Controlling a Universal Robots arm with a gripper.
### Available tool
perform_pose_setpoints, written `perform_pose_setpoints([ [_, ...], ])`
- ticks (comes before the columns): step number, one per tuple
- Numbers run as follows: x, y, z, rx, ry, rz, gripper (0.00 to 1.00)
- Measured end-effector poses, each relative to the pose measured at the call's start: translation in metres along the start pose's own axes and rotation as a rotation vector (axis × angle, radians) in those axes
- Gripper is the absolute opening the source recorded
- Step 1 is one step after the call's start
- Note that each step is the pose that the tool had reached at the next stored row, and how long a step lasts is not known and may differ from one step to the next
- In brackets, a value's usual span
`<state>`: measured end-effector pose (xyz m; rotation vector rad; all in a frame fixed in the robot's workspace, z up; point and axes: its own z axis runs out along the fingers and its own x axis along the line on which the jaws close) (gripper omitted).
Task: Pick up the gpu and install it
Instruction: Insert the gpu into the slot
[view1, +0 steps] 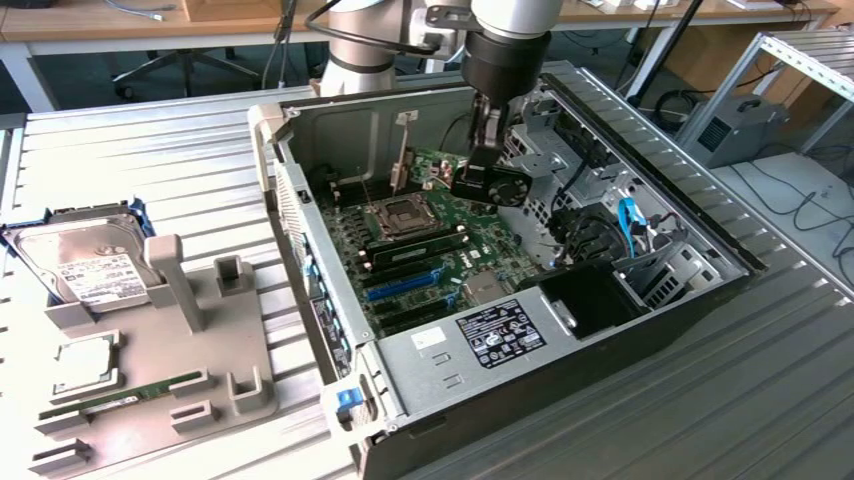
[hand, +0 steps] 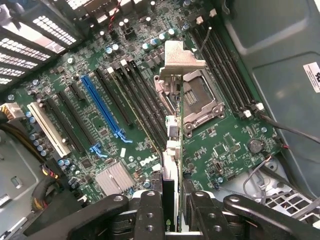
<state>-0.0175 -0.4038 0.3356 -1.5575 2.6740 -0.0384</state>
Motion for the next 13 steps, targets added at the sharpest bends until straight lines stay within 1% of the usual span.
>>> perform_pose_setpoints([
  [13,0.0,0.0,0.0,-0.0022,-0.0036,-0.079,0.26],
])
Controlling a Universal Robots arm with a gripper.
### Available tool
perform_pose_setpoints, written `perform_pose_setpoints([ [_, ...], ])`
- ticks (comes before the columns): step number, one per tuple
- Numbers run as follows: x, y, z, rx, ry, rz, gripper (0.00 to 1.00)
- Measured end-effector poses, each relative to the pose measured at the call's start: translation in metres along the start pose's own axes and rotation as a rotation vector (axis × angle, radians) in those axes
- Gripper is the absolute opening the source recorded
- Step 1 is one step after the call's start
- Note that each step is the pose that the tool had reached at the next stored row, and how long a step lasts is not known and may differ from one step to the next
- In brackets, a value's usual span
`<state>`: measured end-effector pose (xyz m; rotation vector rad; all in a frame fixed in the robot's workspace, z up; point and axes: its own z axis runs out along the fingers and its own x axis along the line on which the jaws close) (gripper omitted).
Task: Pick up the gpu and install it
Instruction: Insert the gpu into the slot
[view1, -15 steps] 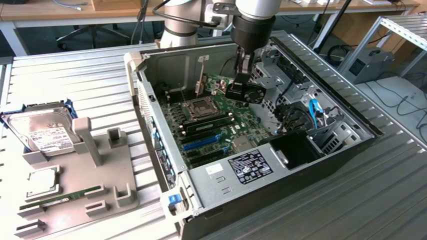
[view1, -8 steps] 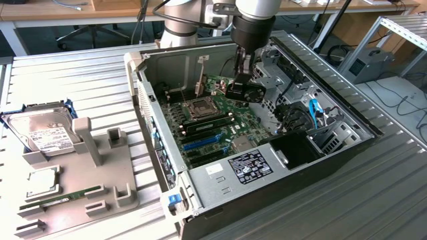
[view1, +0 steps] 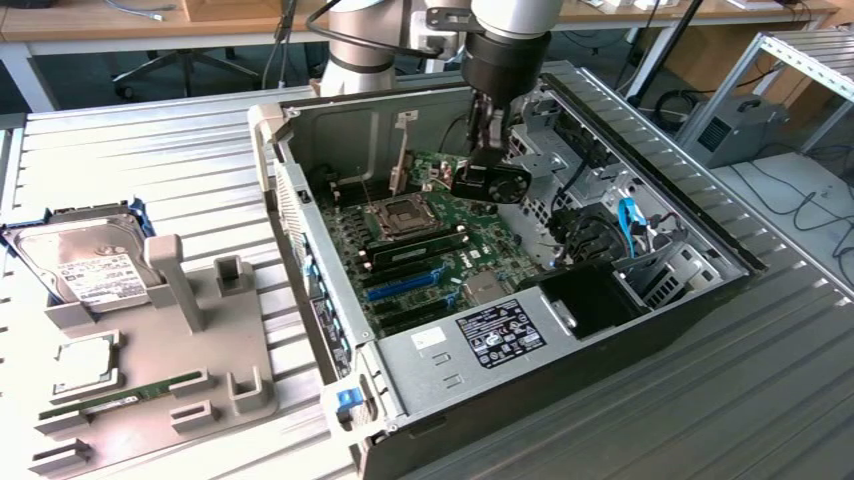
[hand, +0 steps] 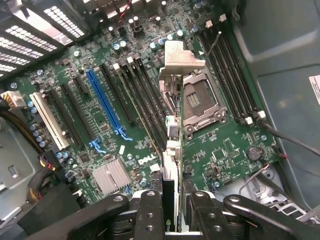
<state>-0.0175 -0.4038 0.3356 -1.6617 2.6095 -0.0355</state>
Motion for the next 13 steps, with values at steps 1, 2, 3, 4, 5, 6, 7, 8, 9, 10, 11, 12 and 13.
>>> perform_pose_setpoints([
  [1,0.0,0.0,0.0,-0.0001,-0.0002,-0.005,0.26],
  [2,0.0,0.0,0.0,-0.0003,-0.0004,-0.01,0.26],
  [3,0.0,0.0,0.0,-0.0004,-0.0008,-0.015,0.26],
  [4,0.0,0.0,0.0,-0.0005,-0.0009,-0.02,0.26],
  [5,0.0,0.0,0.0,-0.0007,-0.0011,-0.025,0.26],
  [6,0.0,0.0,0.0,-0.0009,-0.0014,-0.031,0.26],
  [7,0.0,0.0,0.0,-0.0011,-0.0016,-0.037,0.26],
  [8,0.0,0.0,0.0,-0.0012,-0.002,-0.044,0.26],
  [9,0.0,0.0,0.0,-0.0014,-0.0022,-0.049,0.26],
  [10,0.0,0.0,0.0,-0.0015,-0.0025,-0.054,0.26],
  [11,0.0,0.0,0.0,-0.0017,-0.0027,-0.06,0.26],
  [12,0.0,0.0,0.0,-0.0018,-0.003,-0.065,0.26],
  [13,0.0,0.0,0.0,-0.0031,-0.0049,-0.109,0.26],
])
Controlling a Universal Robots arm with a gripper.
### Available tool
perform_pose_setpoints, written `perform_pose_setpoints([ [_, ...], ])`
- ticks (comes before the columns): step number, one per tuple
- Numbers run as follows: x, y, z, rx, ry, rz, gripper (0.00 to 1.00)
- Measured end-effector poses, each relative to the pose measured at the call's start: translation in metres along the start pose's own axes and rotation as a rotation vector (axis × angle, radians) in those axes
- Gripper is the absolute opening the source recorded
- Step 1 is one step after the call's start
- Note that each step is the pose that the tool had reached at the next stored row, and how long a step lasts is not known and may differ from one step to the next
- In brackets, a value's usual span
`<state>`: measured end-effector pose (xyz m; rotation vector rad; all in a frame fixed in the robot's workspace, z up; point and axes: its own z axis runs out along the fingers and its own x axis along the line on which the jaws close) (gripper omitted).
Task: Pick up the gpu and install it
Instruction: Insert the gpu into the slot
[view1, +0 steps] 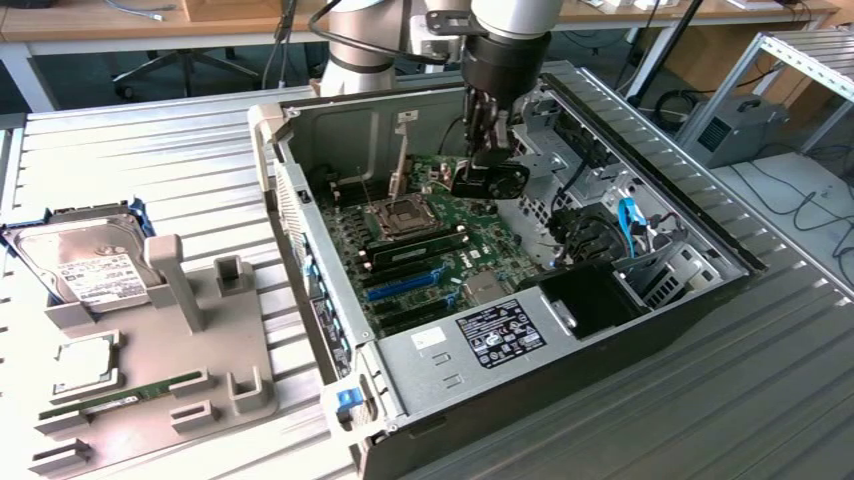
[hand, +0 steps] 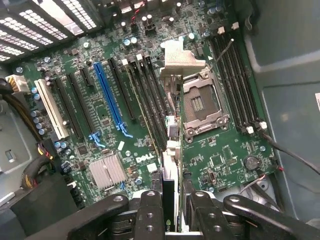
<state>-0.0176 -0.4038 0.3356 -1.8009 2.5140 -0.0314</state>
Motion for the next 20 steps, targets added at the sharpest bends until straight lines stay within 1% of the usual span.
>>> perform_pose_setpoints([
  [3,0.0,0.0,0.0,-0.0044,-0.0072,-0.159,0.26],
  [5,0.0,0.0,0.0,-0.0063,-0.0102,-0.227,0.26],
  [6,0.002,-0.0005,0.0,-0.0063,-0.0102,-0.227,0.26],
  [8,0.009,-0.003,0.0,-0.0063,-0.0101,-0.227,0.26],
  [11,0.015,-0.0045,0.0008,-0.0064,-0.0103,-0.227,0.26],
  [20,0.017,-0.0052,0.0013,-0.0063,-0.0103,-0.227,0.26],
])
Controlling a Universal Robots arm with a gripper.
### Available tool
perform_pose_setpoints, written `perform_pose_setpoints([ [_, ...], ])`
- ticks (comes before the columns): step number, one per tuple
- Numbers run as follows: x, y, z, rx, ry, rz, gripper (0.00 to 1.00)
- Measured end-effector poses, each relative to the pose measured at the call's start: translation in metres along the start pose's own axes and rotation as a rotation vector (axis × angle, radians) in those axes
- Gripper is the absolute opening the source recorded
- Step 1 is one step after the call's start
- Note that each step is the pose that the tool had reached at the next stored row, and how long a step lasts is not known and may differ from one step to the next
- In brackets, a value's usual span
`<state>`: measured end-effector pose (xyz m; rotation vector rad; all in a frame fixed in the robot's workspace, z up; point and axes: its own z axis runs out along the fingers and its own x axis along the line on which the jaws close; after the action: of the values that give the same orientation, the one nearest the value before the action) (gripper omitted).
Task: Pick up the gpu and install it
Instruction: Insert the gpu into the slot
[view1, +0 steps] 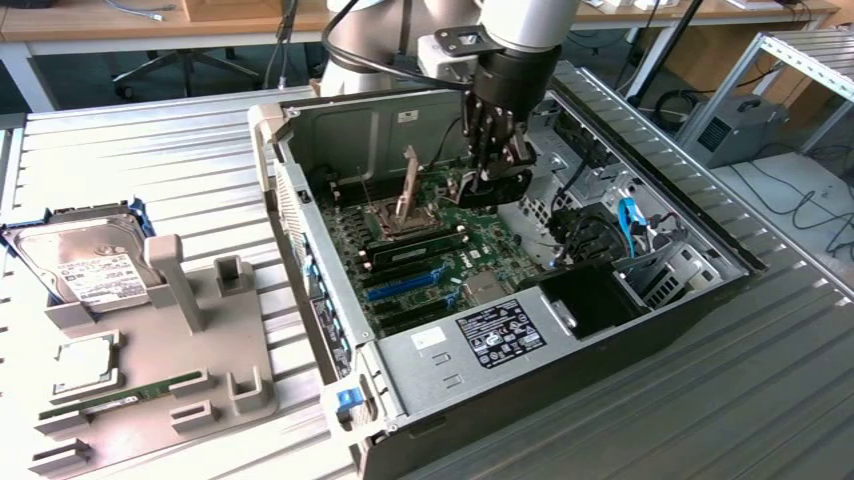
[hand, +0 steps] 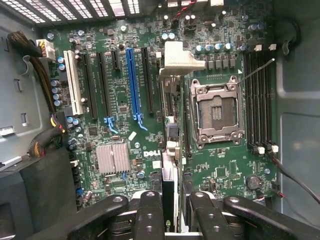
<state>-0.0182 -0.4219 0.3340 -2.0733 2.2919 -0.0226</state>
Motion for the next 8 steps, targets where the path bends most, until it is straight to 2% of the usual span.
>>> perform_pose_setpoints([
  [8,0.002,-0.0001,0.0003,0.0,0.0,0.0,0.26],
])
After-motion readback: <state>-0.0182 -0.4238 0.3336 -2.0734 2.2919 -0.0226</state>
